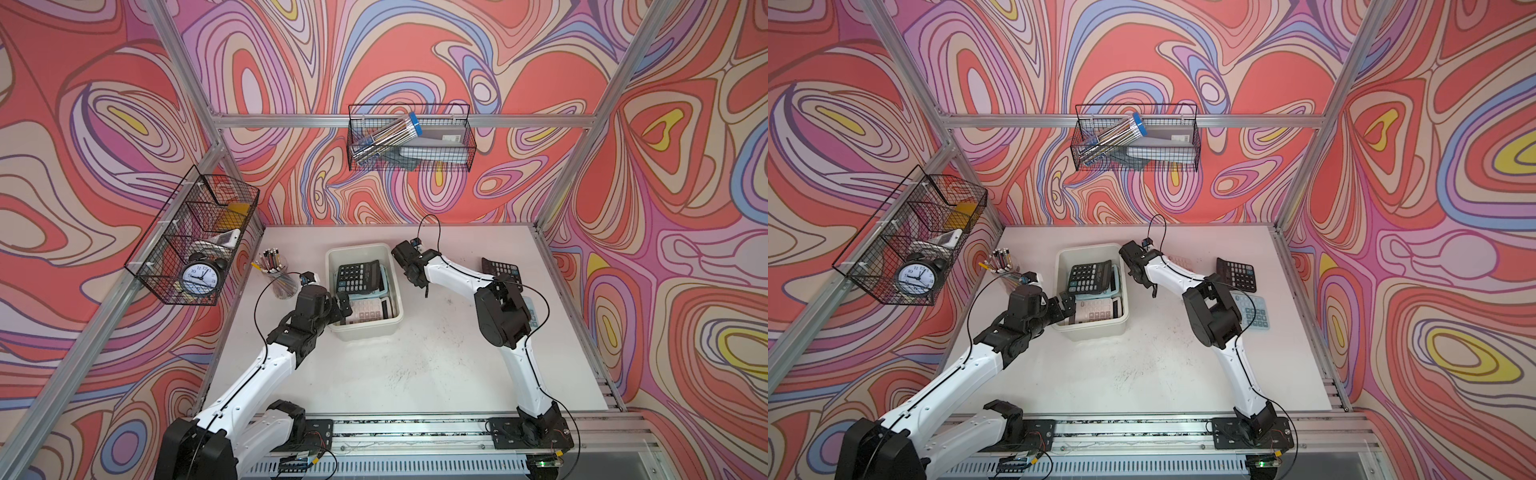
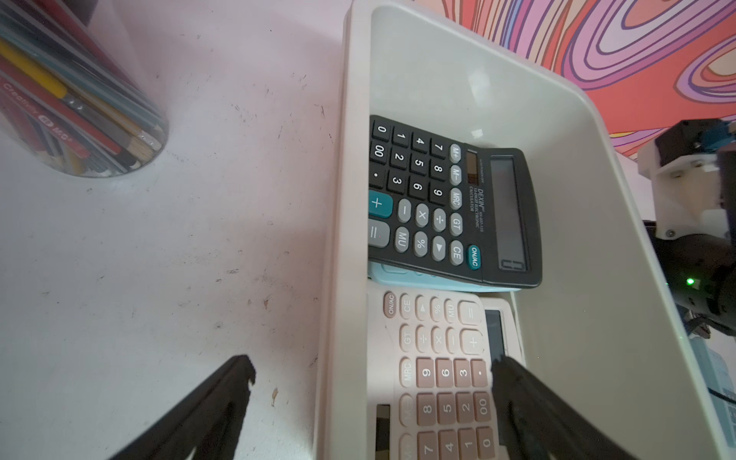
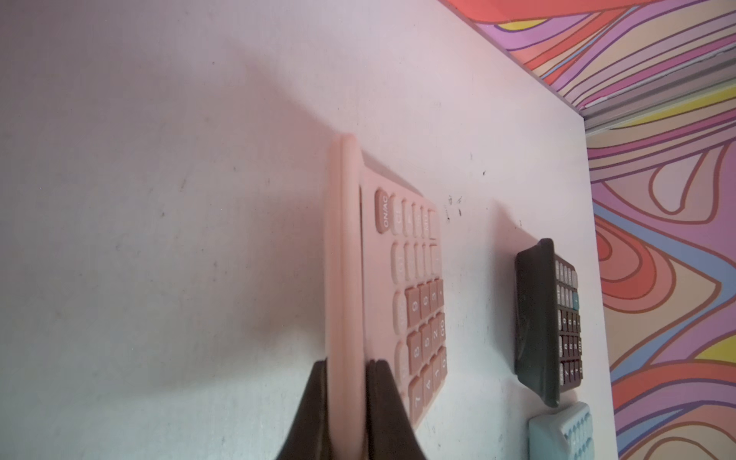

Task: Put the calculator in the storage box
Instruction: Pick up the calculator at the center of the board.

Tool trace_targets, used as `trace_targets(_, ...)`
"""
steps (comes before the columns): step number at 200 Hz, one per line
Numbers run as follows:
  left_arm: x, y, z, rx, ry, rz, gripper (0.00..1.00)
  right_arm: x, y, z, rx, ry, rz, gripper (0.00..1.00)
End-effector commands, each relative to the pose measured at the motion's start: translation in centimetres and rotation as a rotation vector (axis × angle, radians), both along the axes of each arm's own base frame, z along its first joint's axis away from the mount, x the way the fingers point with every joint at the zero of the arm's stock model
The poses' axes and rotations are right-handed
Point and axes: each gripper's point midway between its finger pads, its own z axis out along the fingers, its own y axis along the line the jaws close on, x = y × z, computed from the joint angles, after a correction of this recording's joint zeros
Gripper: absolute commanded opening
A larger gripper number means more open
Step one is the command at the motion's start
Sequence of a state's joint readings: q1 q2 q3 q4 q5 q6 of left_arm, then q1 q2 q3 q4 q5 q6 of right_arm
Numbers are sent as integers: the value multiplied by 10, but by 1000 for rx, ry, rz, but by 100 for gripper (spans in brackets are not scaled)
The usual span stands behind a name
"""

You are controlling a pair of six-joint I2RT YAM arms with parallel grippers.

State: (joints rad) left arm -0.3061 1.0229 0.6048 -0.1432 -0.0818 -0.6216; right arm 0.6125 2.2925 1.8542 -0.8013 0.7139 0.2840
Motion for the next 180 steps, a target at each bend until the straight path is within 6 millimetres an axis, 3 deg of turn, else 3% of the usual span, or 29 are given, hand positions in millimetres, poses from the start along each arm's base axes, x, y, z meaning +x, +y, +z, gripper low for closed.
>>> trace_targets(1,-3,5,-2,9,9,13,99,-12,5,-8,86,34,-13,0)
trace_targets(83,-3,8,-5,13,13,27,99,-40,15,34,287,21,27,0)
trace_targets(162,-3,10,-4,-15,13,30,99,-82,23,88,506,14,107,0)
trace_targets(166,-3,10,-4,-19,12,30,99,-85,23,100,527,-4,117,0)
trace_targets(180,-2,9,-5,-29,11,24,99,-92,24,114,568,-12,136,0)
